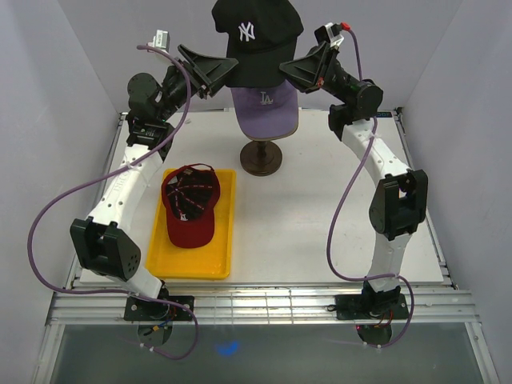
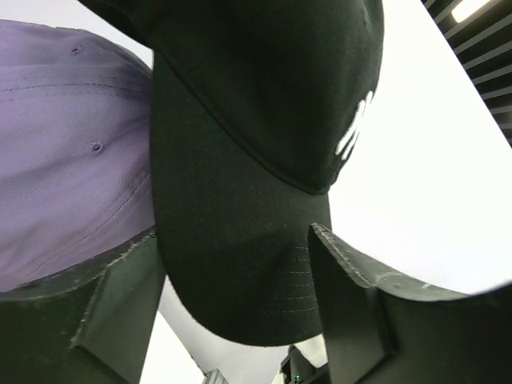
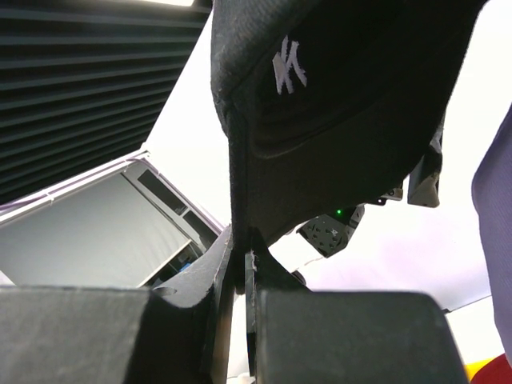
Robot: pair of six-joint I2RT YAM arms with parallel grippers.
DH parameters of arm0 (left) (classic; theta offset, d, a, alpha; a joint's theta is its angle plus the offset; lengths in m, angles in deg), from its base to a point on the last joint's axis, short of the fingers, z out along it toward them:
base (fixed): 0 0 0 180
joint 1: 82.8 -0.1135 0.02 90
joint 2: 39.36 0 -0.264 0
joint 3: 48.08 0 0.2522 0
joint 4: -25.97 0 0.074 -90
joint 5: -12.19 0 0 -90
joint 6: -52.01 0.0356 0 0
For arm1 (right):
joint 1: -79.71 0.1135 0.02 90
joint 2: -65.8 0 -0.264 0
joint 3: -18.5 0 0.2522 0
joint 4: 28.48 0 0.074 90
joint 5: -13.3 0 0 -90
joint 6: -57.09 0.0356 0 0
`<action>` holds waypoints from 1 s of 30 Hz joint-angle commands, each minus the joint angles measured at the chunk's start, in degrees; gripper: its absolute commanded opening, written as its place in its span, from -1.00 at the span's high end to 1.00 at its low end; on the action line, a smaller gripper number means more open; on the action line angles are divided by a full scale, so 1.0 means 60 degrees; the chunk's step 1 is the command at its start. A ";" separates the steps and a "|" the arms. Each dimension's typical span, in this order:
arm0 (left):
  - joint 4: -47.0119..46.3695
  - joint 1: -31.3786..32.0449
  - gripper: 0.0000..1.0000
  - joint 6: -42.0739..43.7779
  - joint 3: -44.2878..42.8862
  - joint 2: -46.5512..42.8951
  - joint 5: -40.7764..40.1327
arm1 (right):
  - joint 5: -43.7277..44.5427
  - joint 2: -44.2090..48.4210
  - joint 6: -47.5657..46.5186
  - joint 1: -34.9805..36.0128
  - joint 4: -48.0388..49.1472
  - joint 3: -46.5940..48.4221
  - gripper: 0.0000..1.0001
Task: Stack the hats
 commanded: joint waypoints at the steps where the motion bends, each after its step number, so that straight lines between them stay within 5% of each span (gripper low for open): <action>1: -0.0418 0.0033 -0.54 -0.0093 -0.0284 -0.0168 0.0181 | -0.0098 0.0625 0.3626 -0.0022 0.1104 -0.0132 0.84; 22: -0.0492 0.0355 0.96 -0.0196 -0.0358 -0.0139 0.0299 | -0.0582 0.1313 0.2016 -0.0403 -0.1546 -0.0646 0.84; 30: -0.0316 0.0560 1.00 -0.0781 0.0126 -0.0402 -0.0740 | 0.0180 0.1372 0.1329 -0.0520 -0.3842 -0.0251 0.79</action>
